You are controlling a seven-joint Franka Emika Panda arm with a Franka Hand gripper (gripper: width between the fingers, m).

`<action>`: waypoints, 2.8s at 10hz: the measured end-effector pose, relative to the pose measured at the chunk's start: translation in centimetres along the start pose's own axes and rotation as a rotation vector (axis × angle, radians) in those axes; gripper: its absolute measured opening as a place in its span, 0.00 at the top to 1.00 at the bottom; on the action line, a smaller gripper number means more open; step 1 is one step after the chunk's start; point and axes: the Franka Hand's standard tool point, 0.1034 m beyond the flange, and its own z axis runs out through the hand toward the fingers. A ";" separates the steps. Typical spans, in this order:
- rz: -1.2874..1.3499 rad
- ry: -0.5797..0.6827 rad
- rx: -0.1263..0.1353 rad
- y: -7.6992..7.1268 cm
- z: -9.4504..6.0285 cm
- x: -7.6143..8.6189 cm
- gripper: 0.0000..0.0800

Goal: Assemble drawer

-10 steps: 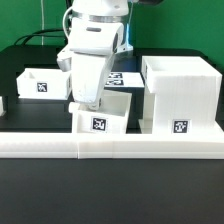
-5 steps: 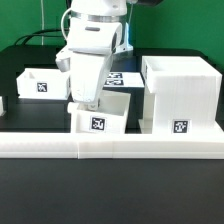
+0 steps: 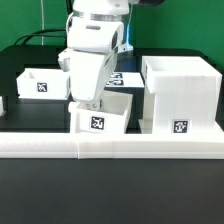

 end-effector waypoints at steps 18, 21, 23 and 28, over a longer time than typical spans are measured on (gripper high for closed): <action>-0.044 0.114 0.000 0.6 0.8 -0.5 0.95; -0.096 0.099 -0.021 0.7 1.2 0.2 0.95; -0.093 0.099 -0.020 0.7 1.3 0.2 0.95; -0.077 0.076 -0.015 0.7 1.3 1.5 0.95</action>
Offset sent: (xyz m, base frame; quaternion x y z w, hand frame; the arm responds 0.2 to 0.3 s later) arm 0.0000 0.0000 0.0000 0.0000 0.0000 0.0000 1.0000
